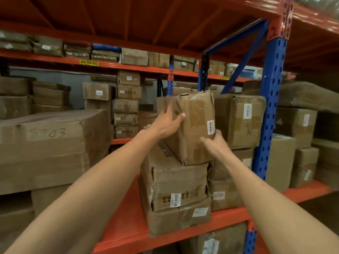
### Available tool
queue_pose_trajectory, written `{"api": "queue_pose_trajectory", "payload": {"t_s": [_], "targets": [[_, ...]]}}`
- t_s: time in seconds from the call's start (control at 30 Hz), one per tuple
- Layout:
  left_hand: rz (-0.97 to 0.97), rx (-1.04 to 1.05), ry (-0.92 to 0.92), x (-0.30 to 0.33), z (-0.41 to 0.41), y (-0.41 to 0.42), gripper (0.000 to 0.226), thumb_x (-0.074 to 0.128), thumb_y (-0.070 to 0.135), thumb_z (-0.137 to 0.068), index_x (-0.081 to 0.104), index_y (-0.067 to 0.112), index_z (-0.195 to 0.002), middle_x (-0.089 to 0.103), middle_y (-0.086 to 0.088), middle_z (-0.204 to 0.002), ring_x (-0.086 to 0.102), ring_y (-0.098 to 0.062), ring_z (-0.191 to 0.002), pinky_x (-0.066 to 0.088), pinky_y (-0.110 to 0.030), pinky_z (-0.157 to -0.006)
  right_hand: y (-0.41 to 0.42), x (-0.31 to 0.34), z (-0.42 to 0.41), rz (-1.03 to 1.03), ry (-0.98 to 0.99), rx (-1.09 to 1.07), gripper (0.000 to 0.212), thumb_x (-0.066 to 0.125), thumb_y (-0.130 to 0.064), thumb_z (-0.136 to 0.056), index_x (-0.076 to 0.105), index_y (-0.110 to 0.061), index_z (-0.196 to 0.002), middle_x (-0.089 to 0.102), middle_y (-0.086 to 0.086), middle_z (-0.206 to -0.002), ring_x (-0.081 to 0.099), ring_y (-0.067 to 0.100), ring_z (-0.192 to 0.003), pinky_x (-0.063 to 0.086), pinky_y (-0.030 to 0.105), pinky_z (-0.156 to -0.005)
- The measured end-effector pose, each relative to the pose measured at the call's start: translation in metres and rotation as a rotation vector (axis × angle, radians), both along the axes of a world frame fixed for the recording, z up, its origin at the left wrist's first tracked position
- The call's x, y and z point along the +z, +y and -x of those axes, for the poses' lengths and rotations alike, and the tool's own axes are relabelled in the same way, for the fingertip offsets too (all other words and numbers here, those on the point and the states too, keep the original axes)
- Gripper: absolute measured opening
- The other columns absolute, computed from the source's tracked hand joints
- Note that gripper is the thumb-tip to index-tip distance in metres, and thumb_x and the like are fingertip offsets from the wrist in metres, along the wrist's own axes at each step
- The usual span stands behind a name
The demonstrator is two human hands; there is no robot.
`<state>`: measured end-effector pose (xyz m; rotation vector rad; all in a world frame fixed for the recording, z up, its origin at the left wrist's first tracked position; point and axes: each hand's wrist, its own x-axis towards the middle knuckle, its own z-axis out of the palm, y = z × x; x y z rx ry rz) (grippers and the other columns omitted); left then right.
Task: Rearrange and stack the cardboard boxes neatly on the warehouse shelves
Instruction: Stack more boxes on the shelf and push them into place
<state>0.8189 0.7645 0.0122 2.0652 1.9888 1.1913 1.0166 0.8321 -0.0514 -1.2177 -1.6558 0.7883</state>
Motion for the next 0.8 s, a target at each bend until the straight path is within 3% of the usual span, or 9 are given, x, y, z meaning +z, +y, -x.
{"api": "queue_pose_trajectory", "payload": {"t_s": [0.17, 0.27, 0.43, 0.53, 0.6, 0.7, 0.8], "targets": [[-0.071, -0.082, 0.026, 0.054, -0.021, 0.016, 0.081, 0.044, 0.065, -0.100, 0.000, 0.042, -0.163, 0.018, -0.016, -0.170, 0.015, -0.039, -0.156, 0.017, -0.059, -0.125, 0.010, -0.036, 0.002, 0.102, 0.010, 0.050, 0.118, 0.093, -0.034, -0.072, 0.017, -0.019, -0.160, 0.048, 0.005, -0.149, 0.049, 0.028, -0.134, 0.045, 0.043, -0.110], [-0.008, -0.021, 0.158, 0.062, -0.033, 0.029, 0.082, 0.051, 0.065, -0.097, 0.012, 0.039, -0.164, 0.012, -0.020, -0.170, 0.018, -0.047, -0.153, 0.021, -0.061, -0.123, 0.009, -0.039, 0.006, 0.073, 0.019, 0.035, 0.127, 0.097, -0.036, -0.066, 0.014, -0.018, -0.160, 0.044, 0.006, -0.150, 0.046, 0.027, -0.137, 0.044, 0.043, -0.113], [-0.053, 0.066, 0.343, 0.072, -0.038, 0.042, 0.084, 0.065, 0.059, -0.090, 0.028, 0.028, -0.159, 0.040, -0.018, -0.157, 0.044, -0.043, -0.139, 0.038, -0.061, -0.113, 0.003, -0.043, 0.012, 0.064, 0.014, 0.009, 0.144, 0.100, -0.043, -0.063, 0.000, -0.019, -0.163, 0.030, 0.011, -0.161, 0.034, 0.032, -0.147, 0.037, 0.050, -0.121], [-0.037, 0.090, 0.471, 0.083, -0.037, 0.044, 0.093, 0.070, 0.061, -0.084, 0.028, 0.024, -0.157, 0.047, -0.018, -0.150, 0.050, -0.041, -0.132, 0.046, -0.057, -0.104, -0.002, -0.043, 0.022, 0.118, -0.022, -0.005, 0.162, 0.099, -0.060, -0.054, -0.014, -0.019, -0.162, 0.008, 0.017, -0.170, 0.018, 0.038, -0.156, 0.027, 0.055, -0.125], [0.017, 0.134, 0.628, 0.087, -0.034, 0.042, 0.110, 0.077, 0.065, -0.076, 0.019, 0.026, -0.160, 0.041, -0.019, -0.156, 0.043, -0.044, -0.139, 0.042, -0.059, -0.107, -0.004, -0.044, 0.032, 0.124, -0.027, -0.038, 0.166, 0.098, -0.067, -0.051, -0.018, -0.019, -0.161, 0.002, 0.019, -0.170, 0.011, 0.041, -0.158, 0.023, 0.058, -0.126], [0.042, 0.147, 0.867, 0.087, -0.029, 0.036, 0.141, 0.089, 0.061, -0.063, -0.010, 0.042, -0.161, 0.014, -0.021, -0.168, 0.022, -0.048, -0.150, 0.033, -0.064, -0.113, -0.006, -0.046, 0.042, 0.081, -0.044, -0.095, 0.161, 0.098, -0.064, -0.053, -0.013, -0.019, -0.160, 0.008, 0.021, -0.169, 0.014, 0.041, -0.156, 0.026, 0.057, -0.125], [-0.004, 0.113, 1.046, 0.085, -0.031, 0.030, 0.153, 0.096, 0.053, -0.058, -0.023, 0.051, -0.154, -0.012, -0.016, -0.171, 0.014, -0.048, -0.153, 0.039, -0.064, -0.111, -0.002, -0.044, 0.045, 0.069, -0.081, -0.117, 0.159, 0.098, -0.064, -0.052, -0.012, -0.018, -0.159, 0.012, 0.022, -0.166, 0.016, 0.042, -0.155, 0.027, 0.056, -0.124]]}}
